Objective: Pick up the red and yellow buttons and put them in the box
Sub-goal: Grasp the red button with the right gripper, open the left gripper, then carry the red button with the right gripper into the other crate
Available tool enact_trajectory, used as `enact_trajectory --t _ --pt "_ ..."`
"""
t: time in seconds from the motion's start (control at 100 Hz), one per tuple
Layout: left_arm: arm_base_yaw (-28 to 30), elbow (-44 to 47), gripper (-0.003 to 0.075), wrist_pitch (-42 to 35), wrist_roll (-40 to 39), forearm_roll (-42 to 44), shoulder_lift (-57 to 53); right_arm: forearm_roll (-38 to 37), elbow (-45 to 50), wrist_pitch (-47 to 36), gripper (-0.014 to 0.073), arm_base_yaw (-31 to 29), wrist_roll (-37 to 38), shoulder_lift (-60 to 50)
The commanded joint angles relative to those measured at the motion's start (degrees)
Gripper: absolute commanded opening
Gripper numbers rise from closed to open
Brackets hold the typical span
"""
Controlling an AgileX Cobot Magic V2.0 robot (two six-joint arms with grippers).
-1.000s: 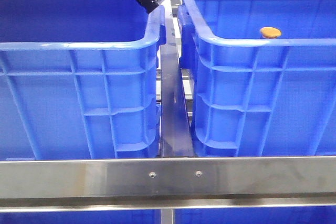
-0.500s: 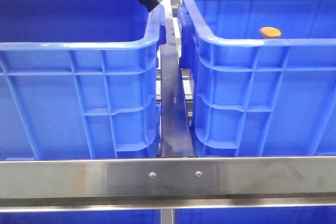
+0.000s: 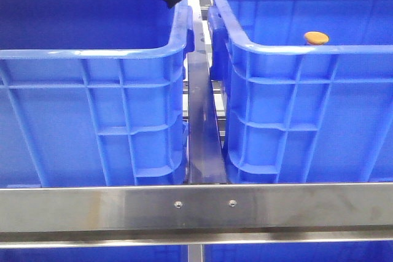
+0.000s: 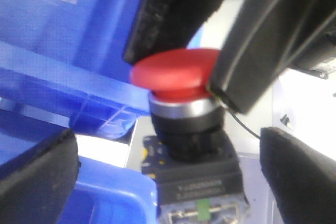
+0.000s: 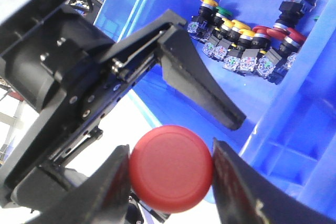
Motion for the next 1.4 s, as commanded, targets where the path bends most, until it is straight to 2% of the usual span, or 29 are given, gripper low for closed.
enact_trajectory --t 0.0,0.21,0.49,0.61,0.71,0.84,0.99,1.27,1.39 --pt "0.0 -2.4 0.0654 1.4 -0.5 -2.3 -2.1 4.6 -2.5 2.3 0.0232 -0.8 -0.4 -1.8" --pt "0.0 -4.6 0.0654 2.3 -2.4 1.1 -2.2 3.8 -4.9 2.9 0.0232 -5.8 -0.4 -1.8" --pt "0.0 -6.2 0.0654 2.7 -3.6 4.5 -2.2 1.4 -5.5 3.0 0.0232 -18.9 -0.5 -1.8" --pt "0.0 -6.2 0.0652 2.7 -3.7 4.5 -2.2 -1.0 -5.5 0.1 0.0232 -24.9 -1.1 -1.8" --pt "0.0 -6.2 0.0652 2.7 -3.8 4.5 -2.2 -5.7 -5.5 -5.9 0.0232 -28.0 -4.8 -1.8" --pt "0.0 -6.2 0.0651 2.7 -3.8 4.5 -2.2 -11.1 -5.5 -15.1 0.0232 -29.1 -9.1 -1.8" --pt "0.0 -6.2 0.0652 2.7 -3.8 4.4 -2.2 -11.4 -5.9 -25.3 0.0232 -28.9 -15.1 -1.0" --pt "0.0 -6.2 0.0651 2.7 -3.8 4.4 -2.2 -11.6 -11.7 -32.1 0.0232 -28.9 -19.3 6.9" --pt "0.0 -6.2 0.0651 2.7 -3.8 4.3 -2.2 -11.6 -14.4 -32.6 0.0232 -28.9 -19.7 10.8"
